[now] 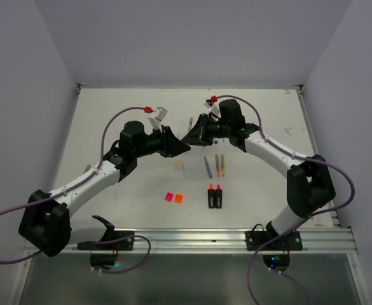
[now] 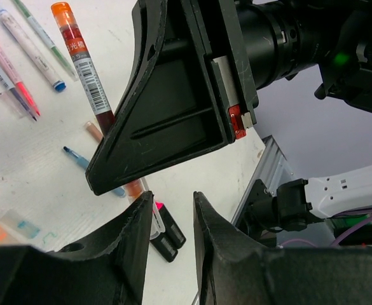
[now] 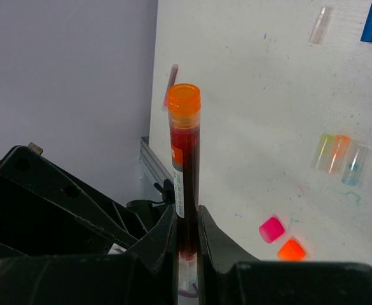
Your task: Open the pen caps
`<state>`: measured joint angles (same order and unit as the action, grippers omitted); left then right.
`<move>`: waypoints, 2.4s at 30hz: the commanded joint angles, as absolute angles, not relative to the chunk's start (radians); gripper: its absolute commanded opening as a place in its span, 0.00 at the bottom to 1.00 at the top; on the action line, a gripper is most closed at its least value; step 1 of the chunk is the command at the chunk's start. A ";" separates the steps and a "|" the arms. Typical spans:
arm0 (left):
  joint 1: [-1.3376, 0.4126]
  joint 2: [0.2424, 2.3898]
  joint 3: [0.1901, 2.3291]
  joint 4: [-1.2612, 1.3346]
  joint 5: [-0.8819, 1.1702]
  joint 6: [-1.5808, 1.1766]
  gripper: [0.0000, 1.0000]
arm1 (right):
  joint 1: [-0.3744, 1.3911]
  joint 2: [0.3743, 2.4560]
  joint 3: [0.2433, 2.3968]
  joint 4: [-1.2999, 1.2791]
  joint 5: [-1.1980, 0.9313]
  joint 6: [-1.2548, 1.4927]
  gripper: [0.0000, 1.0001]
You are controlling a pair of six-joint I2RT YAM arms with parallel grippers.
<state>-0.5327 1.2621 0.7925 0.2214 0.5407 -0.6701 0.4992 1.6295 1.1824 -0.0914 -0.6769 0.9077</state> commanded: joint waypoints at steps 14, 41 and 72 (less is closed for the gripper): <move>-0.538 1.253 0.824 0.112 0.503 -0.587 0.38 | 0.506 1.566 1.190 -0.043 -0.733 0.931 0.00; -0.557 1.290 0.739 0.254 0.500 -0.811 0.00 | 0.514 1.623 1.383 -0.313 -0.180 0.637 0.00; -0.327 1.718 1.077 -0.203 0.005 -0.370 0.10 | 0.218 2.049 1.740 -0.847 0.037 0.351 0.00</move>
